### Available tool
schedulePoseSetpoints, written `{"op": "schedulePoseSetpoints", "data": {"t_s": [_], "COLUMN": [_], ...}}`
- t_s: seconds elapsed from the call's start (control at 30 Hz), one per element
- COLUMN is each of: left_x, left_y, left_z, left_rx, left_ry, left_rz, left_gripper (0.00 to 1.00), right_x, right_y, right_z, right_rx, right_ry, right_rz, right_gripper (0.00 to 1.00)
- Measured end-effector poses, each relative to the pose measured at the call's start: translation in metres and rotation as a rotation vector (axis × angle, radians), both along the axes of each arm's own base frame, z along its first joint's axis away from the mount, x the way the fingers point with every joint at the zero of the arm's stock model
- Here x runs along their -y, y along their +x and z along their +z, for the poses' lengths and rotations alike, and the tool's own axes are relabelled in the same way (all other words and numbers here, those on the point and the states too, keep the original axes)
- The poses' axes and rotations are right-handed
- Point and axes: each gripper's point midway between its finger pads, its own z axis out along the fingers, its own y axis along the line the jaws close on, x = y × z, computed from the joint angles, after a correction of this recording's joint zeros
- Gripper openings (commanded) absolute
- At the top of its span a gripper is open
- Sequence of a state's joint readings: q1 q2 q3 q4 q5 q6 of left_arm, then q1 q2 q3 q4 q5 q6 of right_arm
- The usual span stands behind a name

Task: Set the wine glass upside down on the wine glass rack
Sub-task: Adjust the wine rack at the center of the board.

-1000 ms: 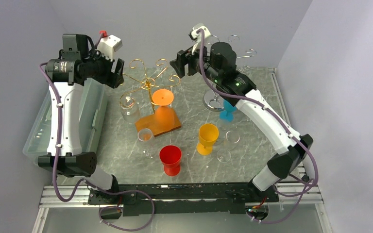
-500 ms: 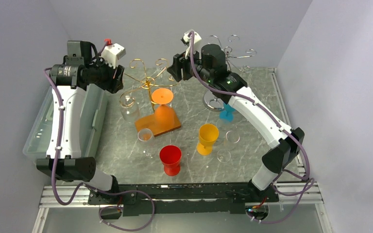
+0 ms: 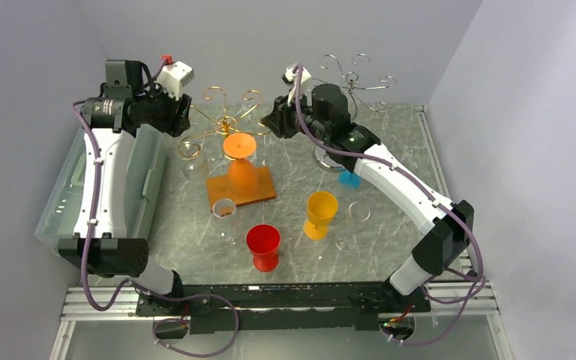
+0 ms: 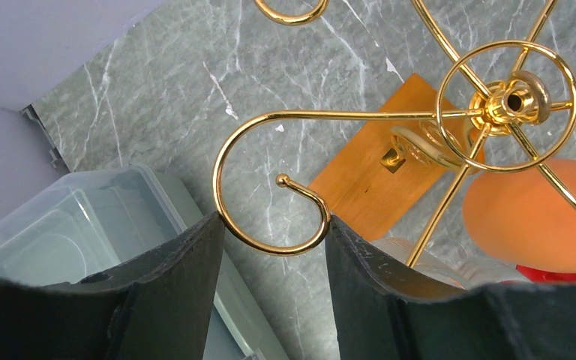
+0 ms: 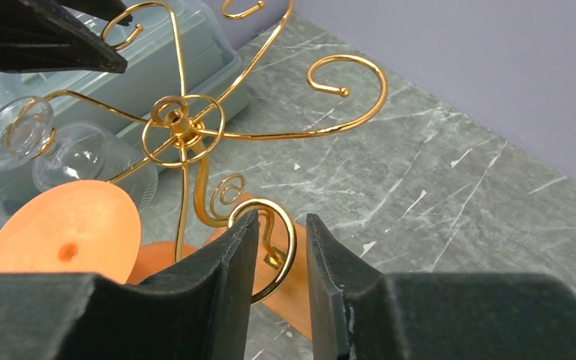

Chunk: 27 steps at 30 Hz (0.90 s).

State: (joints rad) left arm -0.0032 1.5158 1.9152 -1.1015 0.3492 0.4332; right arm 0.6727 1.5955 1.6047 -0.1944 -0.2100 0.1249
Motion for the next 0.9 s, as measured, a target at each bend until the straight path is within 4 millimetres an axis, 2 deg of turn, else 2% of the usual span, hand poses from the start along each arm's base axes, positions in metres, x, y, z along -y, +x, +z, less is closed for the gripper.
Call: {"op": "schedulePoseSetpoints", "data": {"t_s": [0.1, 0.27, 0.6, 0.9], "left_x": [0.000, 0.001, 0.012, 0.018], "left_y": [0.004, 0.014, 0.053, 0.074], "left_z": [0.000, 0.000, -0.004, -0.003], "left_rx": [0.013, 0.028, 0.039, 0.043], "left_ry": [-0.001, 0.000, -0.022, -0.029], "left_rz": [-0.001, -0.006, -0.053, -0.087], "left_gripper": [0.56, 0.55, 0.54, 0.53], "right_x": [0.000, 0.003, 0.006, 0.006], "right_y": [-0.004, -0.007, -0.010, -0.014], "right_z": [0.001, 0.002, 0.002, 0.002], "right_rx": [0.005, 0.006, -0.007, -0.043], "right_ry": [0.015, 0.030, 0.076, 0.133], "right_rz": [0.009, 0.006, -0.007, -0.015], "right_gripper": [0.26, 0.25, 0.21, 0.19]}}
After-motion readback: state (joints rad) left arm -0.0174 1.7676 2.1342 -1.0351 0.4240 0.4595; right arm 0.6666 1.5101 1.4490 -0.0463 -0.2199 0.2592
